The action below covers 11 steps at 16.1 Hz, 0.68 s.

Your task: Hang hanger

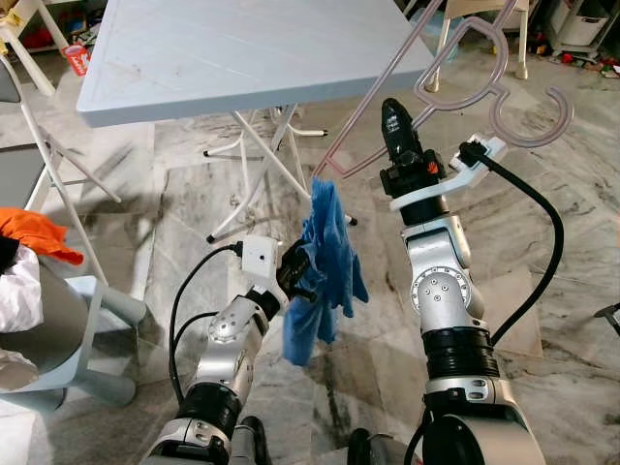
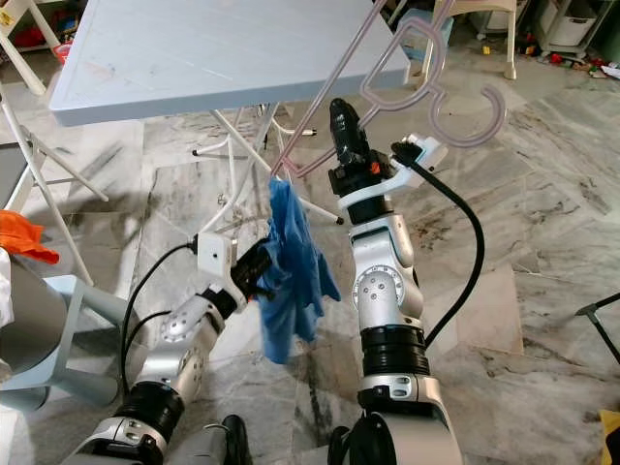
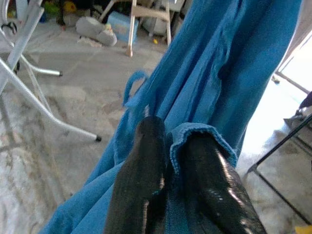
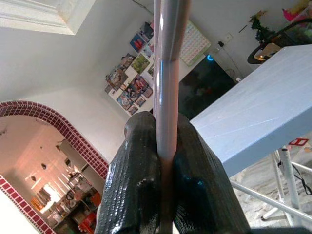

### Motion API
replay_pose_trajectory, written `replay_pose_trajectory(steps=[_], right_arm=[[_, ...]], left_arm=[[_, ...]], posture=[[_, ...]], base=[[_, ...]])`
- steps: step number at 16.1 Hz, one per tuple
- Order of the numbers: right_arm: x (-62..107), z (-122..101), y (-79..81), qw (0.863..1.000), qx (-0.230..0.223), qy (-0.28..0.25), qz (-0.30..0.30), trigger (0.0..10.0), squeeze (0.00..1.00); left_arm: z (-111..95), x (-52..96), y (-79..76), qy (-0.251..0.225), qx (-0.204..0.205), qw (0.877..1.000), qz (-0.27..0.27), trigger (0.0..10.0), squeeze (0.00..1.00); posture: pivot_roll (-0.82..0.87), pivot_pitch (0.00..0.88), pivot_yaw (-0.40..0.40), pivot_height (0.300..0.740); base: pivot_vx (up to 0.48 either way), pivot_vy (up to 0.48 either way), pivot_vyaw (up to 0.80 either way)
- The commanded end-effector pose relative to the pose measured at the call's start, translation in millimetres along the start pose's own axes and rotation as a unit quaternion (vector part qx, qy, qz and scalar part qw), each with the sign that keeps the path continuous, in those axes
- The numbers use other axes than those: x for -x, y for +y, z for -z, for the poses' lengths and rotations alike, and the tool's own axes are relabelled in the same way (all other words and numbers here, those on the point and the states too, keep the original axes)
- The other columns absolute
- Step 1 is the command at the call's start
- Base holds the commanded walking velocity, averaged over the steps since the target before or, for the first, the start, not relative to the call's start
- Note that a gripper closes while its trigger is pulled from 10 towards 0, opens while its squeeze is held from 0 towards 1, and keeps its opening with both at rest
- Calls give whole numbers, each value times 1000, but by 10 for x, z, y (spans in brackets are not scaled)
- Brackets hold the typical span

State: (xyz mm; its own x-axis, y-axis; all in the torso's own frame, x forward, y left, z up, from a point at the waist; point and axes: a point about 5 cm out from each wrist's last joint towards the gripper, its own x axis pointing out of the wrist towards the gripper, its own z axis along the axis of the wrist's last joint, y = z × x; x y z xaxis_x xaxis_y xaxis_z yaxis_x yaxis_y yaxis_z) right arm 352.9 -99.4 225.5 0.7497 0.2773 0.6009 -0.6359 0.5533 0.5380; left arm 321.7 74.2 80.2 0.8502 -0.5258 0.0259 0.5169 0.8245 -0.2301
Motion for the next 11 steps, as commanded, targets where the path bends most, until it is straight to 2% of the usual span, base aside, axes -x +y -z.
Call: replay_pose_trajectory(steps=[1,3,5,6,8,10,11], right_arm=[[-56,-42,113,1000,-8,-16,-20,10000,0],[-59,-45,120,1000,-9,-15,-22,10000,0],[-60,-50,116,1000,-8,-13,-22,10000,0],[-57,-51,113,1000,-8,-12,-22,10000,0],[-45,-49,107,1000,-4,-7,-22,10000,0],[-34,-40,98,1000,0,-1,-22,10000,0],[-31,-38,97,1000,2,0,-23,10000,0]], left_arm=[[69,32,1,13,-3,1000,2,10000,1000],[110,42,7,28,-16,999,4,10000,1000],[198,94,45,55,-47,997,2,10000,1000],[218,109,57,60,-47,997,-1,10000,1000],[336,184,141,104,-75,991,-22,10000,1000],[479,293,258,159,-83,982,-58,10000,1000],[497,316,281,164,-86,981,-63,10000,1000]], posture=[[-31,178,18,740],[-32,176,17,740],[-33,174,16,740],[-34,173,16,740],[-32,175,16,740],[-34,176,12,740],[-34,177,10,740]], base=[[0,0,0],[0,0,0],[0,0,0],[0,0,0],[0,0,0],[0,0,0],[0,0,0]])
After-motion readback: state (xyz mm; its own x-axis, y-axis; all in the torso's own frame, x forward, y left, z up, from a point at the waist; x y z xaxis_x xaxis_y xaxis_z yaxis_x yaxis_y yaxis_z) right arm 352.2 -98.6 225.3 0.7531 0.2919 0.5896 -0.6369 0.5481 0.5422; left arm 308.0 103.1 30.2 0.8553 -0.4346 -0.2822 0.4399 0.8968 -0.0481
